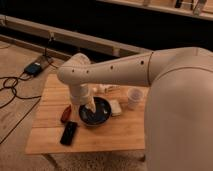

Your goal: Push the ceramic bowl across the table

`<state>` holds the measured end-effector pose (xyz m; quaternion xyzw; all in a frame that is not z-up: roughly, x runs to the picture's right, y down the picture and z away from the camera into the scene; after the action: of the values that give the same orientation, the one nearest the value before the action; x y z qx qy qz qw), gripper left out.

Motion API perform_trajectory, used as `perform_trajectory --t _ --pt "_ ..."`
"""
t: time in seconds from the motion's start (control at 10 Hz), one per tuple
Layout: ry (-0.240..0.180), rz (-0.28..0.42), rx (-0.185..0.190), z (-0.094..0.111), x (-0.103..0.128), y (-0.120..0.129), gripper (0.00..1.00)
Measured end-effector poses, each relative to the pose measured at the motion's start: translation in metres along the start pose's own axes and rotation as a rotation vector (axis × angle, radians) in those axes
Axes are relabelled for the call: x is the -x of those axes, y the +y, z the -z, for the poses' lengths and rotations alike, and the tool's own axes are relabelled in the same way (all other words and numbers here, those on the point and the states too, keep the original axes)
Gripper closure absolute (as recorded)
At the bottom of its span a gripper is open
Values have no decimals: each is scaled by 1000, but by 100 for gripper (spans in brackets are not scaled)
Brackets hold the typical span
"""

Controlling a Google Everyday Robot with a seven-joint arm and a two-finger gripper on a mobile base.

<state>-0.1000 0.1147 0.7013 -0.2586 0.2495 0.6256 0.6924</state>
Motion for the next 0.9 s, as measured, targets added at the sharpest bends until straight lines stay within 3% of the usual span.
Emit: perform_trajectory --t 0.5,0.9 --pt "54 -52 -49 -28 -25 -25 35" --pt "98 -115 -15 -68 -27 -45 35"
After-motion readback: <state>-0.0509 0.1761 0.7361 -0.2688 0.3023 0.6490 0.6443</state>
